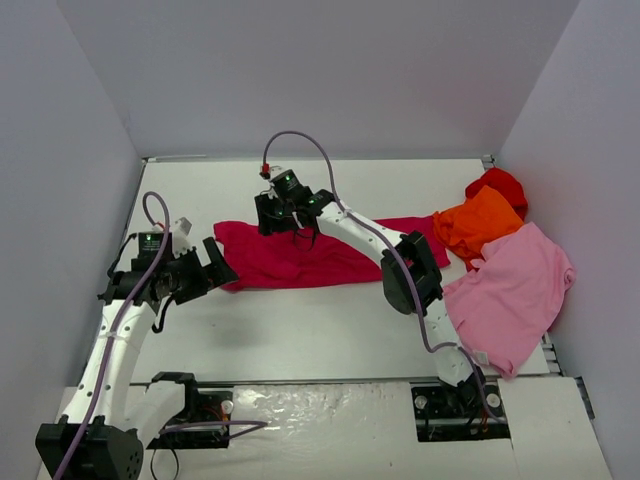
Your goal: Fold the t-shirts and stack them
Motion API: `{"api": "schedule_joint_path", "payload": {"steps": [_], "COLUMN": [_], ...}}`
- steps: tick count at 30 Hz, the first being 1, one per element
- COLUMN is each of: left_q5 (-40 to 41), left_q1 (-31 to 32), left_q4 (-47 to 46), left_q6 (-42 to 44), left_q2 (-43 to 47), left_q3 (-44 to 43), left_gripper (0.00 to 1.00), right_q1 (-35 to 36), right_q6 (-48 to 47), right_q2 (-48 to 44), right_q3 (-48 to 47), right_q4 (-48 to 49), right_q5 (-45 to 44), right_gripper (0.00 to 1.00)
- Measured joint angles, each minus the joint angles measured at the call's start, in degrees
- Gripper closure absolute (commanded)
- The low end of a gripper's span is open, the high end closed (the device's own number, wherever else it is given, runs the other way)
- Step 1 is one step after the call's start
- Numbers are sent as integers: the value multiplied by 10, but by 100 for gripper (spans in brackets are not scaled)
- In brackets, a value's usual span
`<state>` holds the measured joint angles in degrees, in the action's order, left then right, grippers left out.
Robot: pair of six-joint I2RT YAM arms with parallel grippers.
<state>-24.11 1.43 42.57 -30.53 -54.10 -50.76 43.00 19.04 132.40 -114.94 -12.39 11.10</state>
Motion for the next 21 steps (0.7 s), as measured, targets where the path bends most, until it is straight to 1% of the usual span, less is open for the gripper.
{"api": "schedule_joint_path", "payload": {"steps": [4, 9, 12, 13, 15, 17, 20, 21], "left_q5": [-1, -1, -3, -3, -4, -5, -5, -5], "left_q1": [0, 0, 0, 0, 0, 0, 0, 0], "left_q4": [2, 3, 2, 2, 2, 2, 1, 1], "left_q6": [-1, 0, 0, 0, 0, 0, 0, 0], "left_q2": [2, -1, -7, -9, -11, -12, -12, -13], "left_q3": [0, 0, 0, 0, 0, 0, 0, 0], "left_gripper": [3, 3, 3, 3, 3, 3, 3, 3], "right_q1": [1, 1, 1, 1, 1, 1, 1, 1], "right_q6": [0, 0, 0, 0, 0, 1, 2, 2], "right_q2": [35, 83, 94, 94, 95, 95, 95, 95], "right_q3": [-38, -42, -43, -44, -45, -45, -45, -45], "right_q4": [4, -3, -5, -6, -6, -7, -7, -7], "right_q5": [25, 42, 51, 53, 57, 61, 64, 64], "right_gripper": [53, 54, 56, 59, 70, 88, 100, 100]}}
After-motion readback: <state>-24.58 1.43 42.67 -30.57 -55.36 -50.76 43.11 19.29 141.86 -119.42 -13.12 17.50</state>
